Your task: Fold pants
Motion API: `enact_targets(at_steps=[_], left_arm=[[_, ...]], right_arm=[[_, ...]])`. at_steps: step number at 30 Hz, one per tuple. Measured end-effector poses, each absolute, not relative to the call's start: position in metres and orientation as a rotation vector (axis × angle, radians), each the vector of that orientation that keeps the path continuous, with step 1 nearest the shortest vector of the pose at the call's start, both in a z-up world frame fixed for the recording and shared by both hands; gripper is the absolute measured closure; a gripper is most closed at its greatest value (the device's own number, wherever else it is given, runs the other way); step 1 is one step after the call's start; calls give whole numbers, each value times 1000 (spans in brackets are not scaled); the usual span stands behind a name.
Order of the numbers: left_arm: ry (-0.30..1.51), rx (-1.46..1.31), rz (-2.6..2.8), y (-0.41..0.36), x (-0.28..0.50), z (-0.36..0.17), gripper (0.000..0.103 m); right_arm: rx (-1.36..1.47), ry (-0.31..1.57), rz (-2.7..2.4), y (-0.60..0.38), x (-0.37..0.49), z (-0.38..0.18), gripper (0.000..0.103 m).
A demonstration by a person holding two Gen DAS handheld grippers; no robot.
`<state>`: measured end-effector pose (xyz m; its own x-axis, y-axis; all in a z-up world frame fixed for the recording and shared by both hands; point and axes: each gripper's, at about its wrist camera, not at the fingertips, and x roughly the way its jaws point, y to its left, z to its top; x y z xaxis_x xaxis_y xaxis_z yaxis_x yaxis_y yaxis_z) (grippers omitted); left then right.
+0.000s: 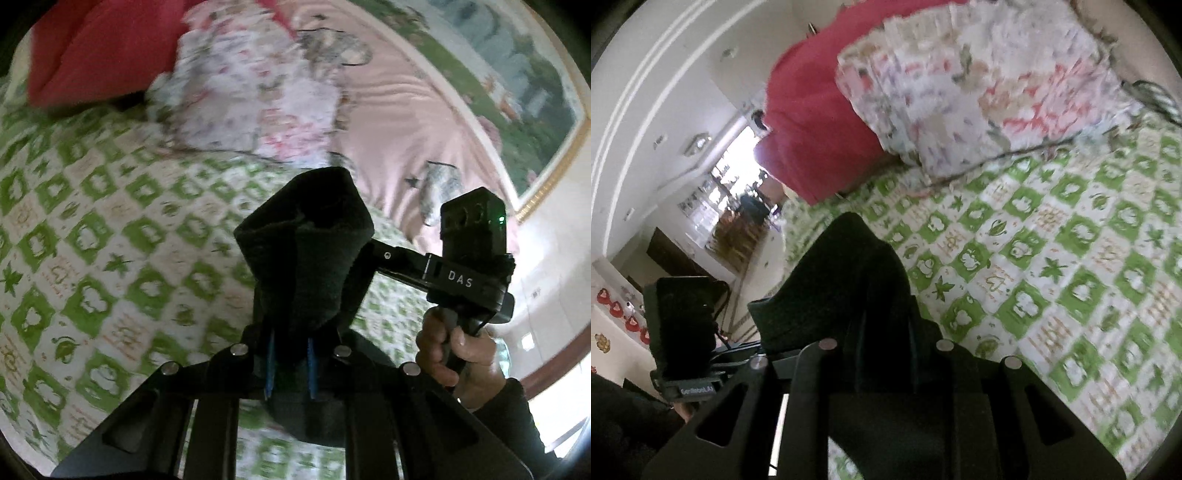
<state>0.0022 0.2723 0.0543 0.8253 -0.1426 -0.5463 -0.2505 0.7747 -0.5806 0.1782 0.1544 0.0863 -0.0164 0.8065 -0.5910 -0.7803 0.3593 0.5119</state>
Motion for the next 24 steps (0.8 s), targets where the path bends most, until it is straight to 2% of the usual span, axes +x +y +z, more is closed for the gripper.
enact_targets(at_steps=[11, 24], left_arm=[[613, -567, -168, 181, 15, 91, 91], [699, -436, -314, 86, 32, 78, 91]], right_arm=[[146, 856, 1209, 44, 151, 110, 83], [287, 830, 1092, -57, 132, 82, 83]])
